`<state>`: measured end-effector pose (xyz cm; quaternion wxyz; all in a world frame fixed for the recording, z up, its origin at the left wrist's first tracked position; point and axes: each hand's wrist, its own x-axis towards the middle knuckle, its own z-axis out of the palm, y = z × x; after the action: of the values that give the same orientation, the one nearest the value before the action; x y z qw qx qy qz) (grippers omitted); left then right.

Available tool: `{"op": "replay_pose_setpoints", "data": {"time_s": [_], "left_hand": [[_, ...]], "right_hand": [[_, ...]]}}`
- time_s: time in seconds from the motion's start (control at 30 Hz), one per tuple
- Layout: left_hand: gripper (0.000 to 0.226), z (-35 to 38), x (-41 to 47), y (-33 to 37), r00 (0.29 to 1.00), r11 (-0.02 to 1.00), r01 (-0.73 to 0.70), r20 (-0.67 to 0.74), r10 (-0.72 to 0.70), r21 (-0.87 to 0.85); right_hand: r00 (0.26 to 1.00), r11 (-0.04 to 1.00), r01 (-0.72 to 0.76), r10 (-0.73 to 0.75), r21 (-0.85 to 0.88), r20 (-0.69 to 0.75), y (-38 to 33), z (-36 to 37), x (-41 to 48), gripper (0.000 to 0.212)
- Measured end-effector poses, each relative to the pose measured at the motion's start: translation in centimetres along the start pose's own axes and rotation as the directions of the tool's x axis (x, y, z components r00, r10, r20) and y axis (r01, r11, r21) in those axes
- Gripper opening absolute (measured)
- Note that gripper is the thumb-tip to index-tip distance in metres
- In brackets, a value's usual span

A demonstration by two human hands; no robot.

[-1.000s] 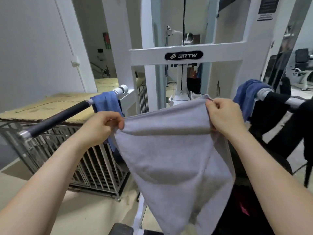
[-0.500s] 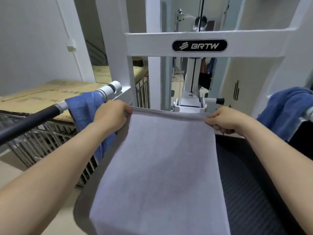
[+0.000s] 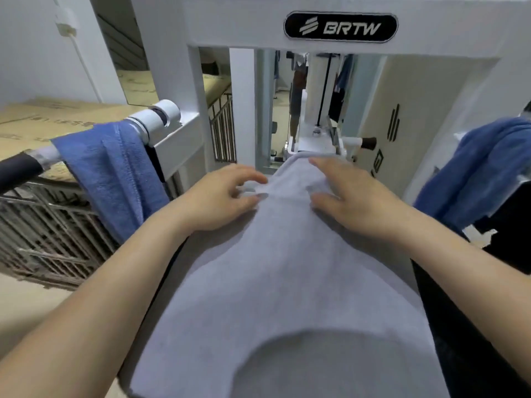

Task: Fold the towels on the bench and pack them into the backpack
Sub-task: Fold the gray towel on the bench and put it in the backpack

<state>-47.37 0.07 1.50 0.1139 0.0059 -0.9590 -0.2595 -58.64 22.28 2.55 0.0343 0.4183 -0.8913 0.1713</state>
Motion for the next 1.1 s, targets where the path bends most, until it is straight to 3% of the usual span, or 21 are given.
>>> {"op": "replay_pose_setpoints", "data": {"time_s": [0.1,0.17,0.23,0.33,0.43,0.53,0.57,0.63,0.7,0.8,0.87,0.93,1.0,1.03,1.1], "left_hand": [[0.028,1.4,-5.8,1.5,0.997,0.987,-0.081,0.032,0.077,0.142],[0.026,1.7,-9.4,2.0,0.998,0.986,-0.051,-0.034,0.058,0.161],[0.017,1.7,-12.6,1.8,0.995,0.989,-0.022,-0.096,0.036,0.143],[0.018,2.6,-16.8,1.4,0.982,0.991,0.012,-0.186,0.013,0.133],[0.026,4.4,-19.3,1.8,0.939,0.987,0.074,-0.342,-0.022,0.14],[0.016,5.4,-21.0,2.4,0.817,0.98,0.192,-0.562,-0.129,0.055],[0.008,5.8,-21.8,2.5,0.761,0.973,0.23,-0.619,-0.195,-0.024],[0.021,7.1,-23.8,2.8,0.625,0.907,0.29,-0.657,-0.422,-0.307],[0.036,9.1,-25.6,3.0,0.554,0.738,0.239,-0.535,-0.638,-0.631],[0.052,11.5,-27.1,1.8,0.697,0.5,0.215,-0.227,-0.681,-0.839],[0.057,11.9,-27.4,0.8,0.781,0.397,0.313,-0.004,-0.625,-0.863],[0.038,12.3,-27.9,0.4,0.808,0.429,0.436,0.133,-0.574,-0.791],[0.019,12.6,-28.7,0.8,0.821,0.531,0.483,0.149,-0.551,-0.696],[0.014,12.6,-29.4,1.1,0.824,0.527,0.469,0.136,-0.549,-0.709],[0.017,11.5,-30.7,2.9,0.795,0.396,0.395,0.093,-0.599,-0.829]], "right_hand": [[0.963,0.965,0.238,-0.22,-0.108,0.155,-3.7,2.1,-3.5,0.06],[0.939,0.924,0.313,-0.265,-0.221,0.221,-4.3,3.8,-4.8,0.066],[0.957,0.917,0.283,-0.249,-0.28,0.151,-4.3,4.1,-5.5,0.06],[0.918,0.889,0.373,-0.395,-0.264,-0.031,-5.9,3.4,-7.3,0.033],[0.816,0.793,0.577,-0.568,-0.197,0.106,-9.2,3.9,-11.4,0.033],[0.82,0.775,0.571,-0.552,-0.272,0.149,-10.6,5.0,-13.7,0.038],[0.84,0.793,0.538,-0.53,-0.284,0.113,-10.7,5.4,-14.1,0.037],[0.879,0.831,0.461,-0.476,-0.31,0.032,-11.0,6.6,-15.0,0.031],[0.91,0.858,0.392,-0.414,-0.332,0.003,-11.5,7.8,-16.1,0.036],[0.95,0.905,0.29,-0.312,-0.311,-0.021,-12.6,8.4,-17.4,0.045],[0.963,0.91,0.253,-0.269,-0.33,-0.004,-13.4,8.7,-17.9,0.056],[0.957,0.899,0.251,-0.285,-0.358,-0.045,-14.6,9.3,-19.0,0.055],[0.921,0.878,0.325,-0.378,-0.35,-0.091,-16.0,10.3,-20.8,0.059],[0.909,0.87,0.362,-0.41,-0.334,-0.082,-16.7,10.9,-21.9,0.068],[0.919,0.885,0.374,-0.394,-0.277,-0.019,-18.3,12.4,-24.2,0.095]]}}
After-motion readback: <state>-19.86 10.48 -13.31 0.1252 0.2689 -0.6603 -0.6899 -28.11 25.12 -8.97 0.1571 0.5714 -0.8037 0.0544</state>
